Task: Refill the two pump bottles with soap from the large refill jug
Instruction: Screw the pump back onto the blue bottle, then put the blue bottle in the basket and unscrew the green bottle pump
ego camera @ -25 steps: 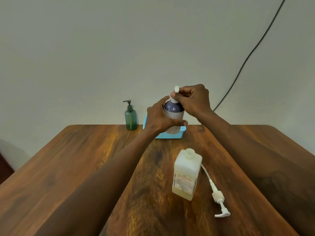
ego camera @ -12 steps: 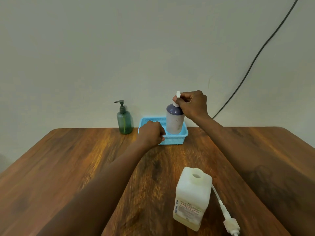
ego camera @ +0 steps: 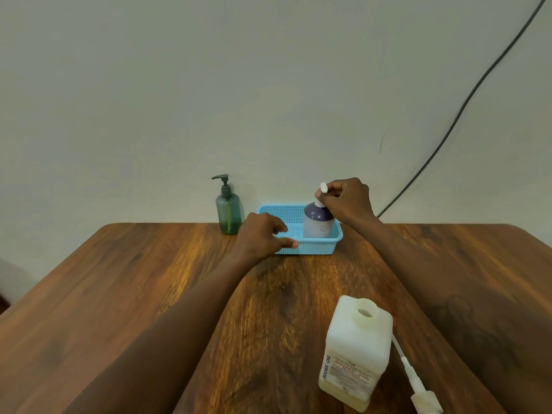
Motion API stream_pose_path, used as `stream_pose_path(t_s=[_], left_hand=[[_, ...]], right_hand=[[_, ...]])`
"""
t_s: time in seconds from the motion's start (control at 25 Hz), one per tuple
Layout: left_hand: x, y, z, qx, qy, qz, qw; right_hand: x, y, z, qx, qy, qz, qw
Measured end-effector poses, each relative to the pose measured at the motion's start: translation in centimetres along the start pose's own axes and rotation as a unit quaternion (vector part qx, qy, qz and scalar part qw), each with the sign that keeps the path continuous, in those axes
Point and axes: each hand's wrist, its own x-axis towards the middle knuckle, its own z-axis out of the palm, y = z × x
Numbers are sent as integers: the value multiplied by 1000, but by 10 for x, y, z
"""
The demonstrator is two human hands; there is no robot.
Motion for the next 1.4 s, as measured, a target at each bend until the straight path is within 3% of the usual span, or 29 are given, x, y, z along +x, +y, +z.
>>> stream_pose_path(t_s=[0.08, 0.16, 0.24, 0.32, 0.44, 0.56, 0.8, 1.08, 1.4], left_hand=[[-3, -12, -10, -19, 112, -46, 993], [-2, -26, -22, -8, 247, -122, 961], [5, -41, -32, -21, 312, -211, 926], [17, -56, -37, -75, 288, -289, 910], [37, -75, -38, -115, 170, -328, 922], [49, -85, -29, -129, 110, -313, 935], [44, -78, -21, -165, 183, -302, 921], [16, -1, -48, -112, 222, -119, 961], [-43, 84, -87, -76, 224, -33, 971]], right_hand=[[1, -2, 0, -6, -18, 10, 1000], [2, -4, 1, -26, -29, 1, 999], [4, -7, 5, -53, -30, -19, 998], [7, -14, 8, -80, -36, -39, 995], [12, -24, 17, -110, -52, -89, 989], [12, -32, 23, -134, -68, -115, 982], [11, -30, 19, -150, -69, -126, 978], [-9, -60, -2, -89, -47, -148, 984], [-76, -126, -52, 21, -32, -203, 978]])
